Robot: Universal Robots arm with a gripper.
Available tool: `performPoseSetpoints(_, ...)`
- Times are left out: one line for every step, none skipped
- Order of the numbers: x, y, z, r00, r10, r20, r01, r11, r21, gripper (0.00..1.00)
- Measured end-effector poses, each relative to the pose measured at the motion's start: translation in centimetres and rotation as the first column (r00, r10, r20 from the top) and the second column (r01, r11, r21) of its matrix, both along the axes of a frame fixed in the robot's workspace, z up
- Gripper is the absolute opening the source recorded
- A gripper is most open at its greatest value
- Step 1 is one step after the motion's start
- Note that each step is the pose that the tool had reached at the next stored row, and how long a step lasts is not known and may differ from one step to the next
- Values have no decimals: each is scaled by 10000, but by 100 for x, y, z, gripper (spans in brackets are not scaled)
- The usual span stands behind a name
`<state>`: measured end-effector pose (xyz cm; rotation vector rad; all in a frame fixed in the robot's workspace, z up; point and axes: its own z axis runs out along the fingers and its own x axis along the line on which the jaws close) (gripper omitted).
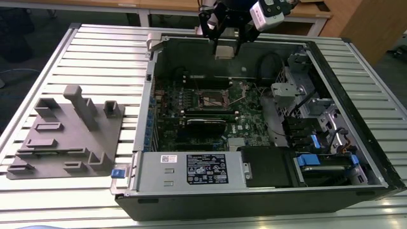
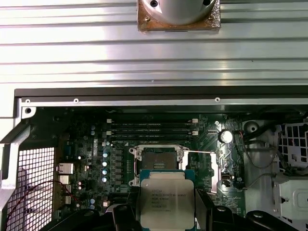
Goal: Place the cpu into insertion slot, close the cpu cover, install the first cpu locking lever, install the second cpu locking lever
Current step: 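Place the cpu into insertion slot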
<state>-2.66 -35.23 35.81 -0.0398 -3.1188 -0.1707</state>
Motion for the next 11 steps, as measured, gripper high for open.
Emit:
performPoseSetpoints(0,0,0,10000,1,0,-1,10000,0,54)
performPoseSetpoints(-2,0,0,10000,1,0,-1,10000,0,54)
performPoseSetpoints(-2,0,-1,10000,1,0,-1,10000,0,54)
performPoseSetpoints(-3,0,-1,10000,1,-1,-1,10000,0,54)
performPoseSetpoints(-3,0,-2,10000,1,-1,-1,10000,1,54)
performPoseSetpoints(-3,0,-2,10000,0,-9,0,10000,1,54)
performPoseSetpoints(-3,1,-3,10000,0,-24,0,10000,2,54)
performPoseSetpoints(-3,0,-3,10000,-1,-31,1,10000,1,54)
performPoseSetpoints(-3,0,-3,10000,-1,-32,1,10000,0,54)
performPoseSetpoints(-2,0,-3,10000,1,-33,-1,10000,1,54)
performPoseSetpoints(-3,0,-3,10000,1,-34,-1,10000,1,54)
